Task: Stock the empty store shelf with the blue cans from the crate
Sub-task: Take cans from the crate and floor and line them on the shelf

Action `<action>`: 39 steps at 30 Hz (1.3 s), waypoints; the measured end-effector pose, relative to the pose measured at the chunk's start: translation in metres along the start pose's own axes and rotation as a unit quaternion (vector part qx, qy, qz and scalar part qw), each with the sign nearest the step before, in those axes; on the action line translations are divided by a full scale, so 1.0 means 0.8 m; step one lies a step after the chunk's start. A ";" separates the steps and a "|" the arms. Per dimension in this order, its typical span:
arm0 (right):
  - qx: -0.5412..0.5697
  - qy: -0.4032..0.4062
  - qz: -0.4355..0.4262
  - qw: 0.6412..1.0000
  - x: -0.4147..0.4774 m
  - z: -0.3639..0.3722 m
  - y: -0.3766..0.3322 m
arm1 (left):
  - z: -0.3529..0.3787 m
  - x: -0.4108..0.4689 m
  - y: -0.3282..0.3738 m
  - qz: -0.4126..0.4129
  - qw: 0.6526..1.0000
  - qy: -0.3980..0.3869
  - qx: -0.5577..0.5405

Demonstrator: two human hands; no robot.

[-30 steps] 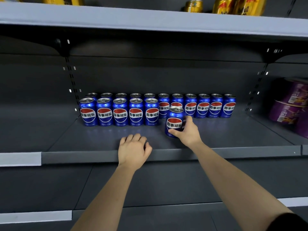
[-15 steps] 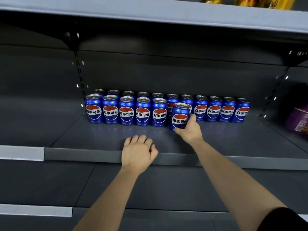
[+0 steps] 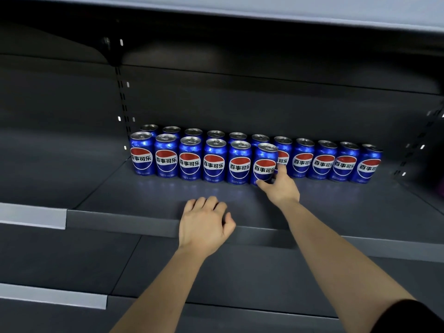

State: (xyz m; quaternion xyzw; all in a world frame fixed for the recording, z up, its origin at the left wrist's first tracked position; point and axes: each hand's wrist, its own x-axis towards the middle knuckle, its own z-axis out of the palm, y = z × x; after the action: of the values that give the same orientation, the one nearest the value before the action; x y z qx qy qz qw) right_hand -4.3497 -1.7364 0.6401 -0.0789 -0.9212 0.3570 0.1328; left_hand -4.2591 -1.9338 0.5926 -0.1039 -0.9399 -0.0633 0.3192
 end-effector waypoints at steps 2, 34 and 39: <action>-0.007 -0.001 0.000 1.000 -0.001 0.000 0.002 | 0.000 0.000 0.000 0.000 1.000 -0.002 0.000; -0.069 0.027 -0.168 0.983 -0.194 -0.040 0.049 | -0.038 -0.088 0.016 -0.022 0.994 -0.037 -0.105; -0.017 0.046 -0.174 0.984 -0.260 -0.028 0.083 | -0.043 -0.145 0.024 -0.025 0.991 -0.044 -0.121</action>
State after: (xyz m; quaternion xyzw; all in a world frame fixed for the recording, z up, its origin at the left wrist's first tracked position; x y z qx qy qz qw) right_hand -4.1418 -1.7233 0.5719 0.0642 -0.9197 0.3089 0.2337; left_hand -4.1446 -1.9392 0.5494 -0.1211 -0.9407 -0.1795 0.2612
